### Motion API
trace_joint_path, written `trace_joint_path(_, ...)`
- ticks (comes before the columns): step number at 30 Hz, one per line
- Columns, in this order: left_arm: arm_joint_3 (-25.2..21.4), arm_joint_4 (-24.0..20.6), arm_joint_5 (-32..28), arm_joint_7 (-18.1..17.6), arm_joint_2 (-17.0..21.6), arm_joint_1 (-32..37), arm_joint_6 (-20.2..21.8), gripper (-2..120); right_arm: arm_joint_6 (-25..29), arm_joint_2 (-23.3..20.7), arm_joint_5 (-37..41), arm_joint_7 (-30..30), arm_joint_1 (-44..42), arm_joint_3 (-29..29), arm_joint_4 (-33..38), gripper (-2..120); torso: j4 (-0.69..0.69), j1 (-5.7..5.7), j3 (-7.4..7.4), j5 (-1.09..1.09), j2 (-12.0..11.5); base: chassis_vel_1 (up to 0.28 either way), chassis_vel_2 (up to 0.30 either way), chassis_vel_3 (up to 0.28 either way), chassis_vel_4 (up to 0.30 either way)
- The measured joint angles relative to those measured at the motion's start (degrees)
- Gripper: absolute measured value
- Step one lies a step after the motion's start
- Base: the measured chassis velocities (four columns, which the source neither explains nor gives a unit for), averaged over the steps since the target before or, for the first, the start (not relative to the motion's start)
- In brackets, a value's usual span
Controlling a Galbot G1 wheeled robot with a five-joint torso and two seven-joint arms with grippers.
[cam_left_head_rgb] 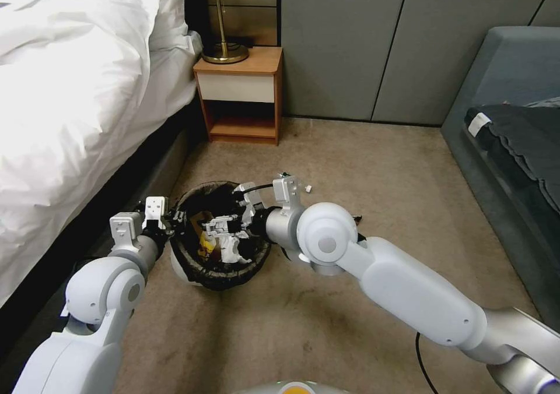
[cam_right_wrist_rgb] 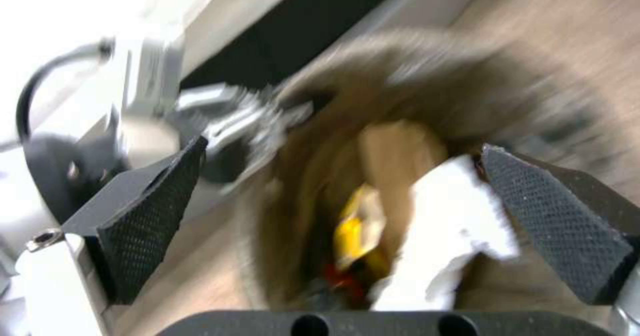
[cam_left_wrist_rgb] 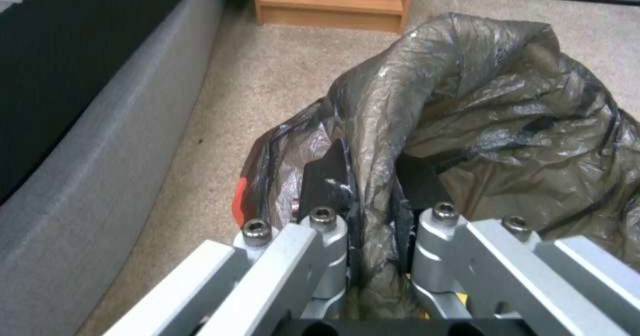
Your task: Pick up the trash bin, then pick up the garbage from the floor and place it into the trash bin.
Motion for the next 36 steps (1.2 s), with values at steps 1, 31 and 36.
trace_joint_path(1,0.0,0.0,0.0,0.0,0.0,0.0,0.0,6,0.0,0.0,0.0,0.0,0.0,0.0,0.0,100,0.0,0.0,0.0,0.0,0.0,0.0,0.0,0.0,0.0)
trace_joint_path(31,1.17,-3.61,0.03,0.45,0.17,1.92,0.0,6,27.15,1.92,-64.29,-17.63,-49.59,60.95,9.25,100,-0.02,0.0,-0.01,0.0,0.01,0.0,0.0,0.0,0.0)
trace_joint_path(36,1.31,-3.43,0.55,0.57,-0.06,2.39,0.0,6,35.55,11.9,-74.0,-18.19,-55.26,62.21,5.45,100,-0.01,0.0,-0.01,-0.02,0.0,0.0,0.0,0.0,0.0)
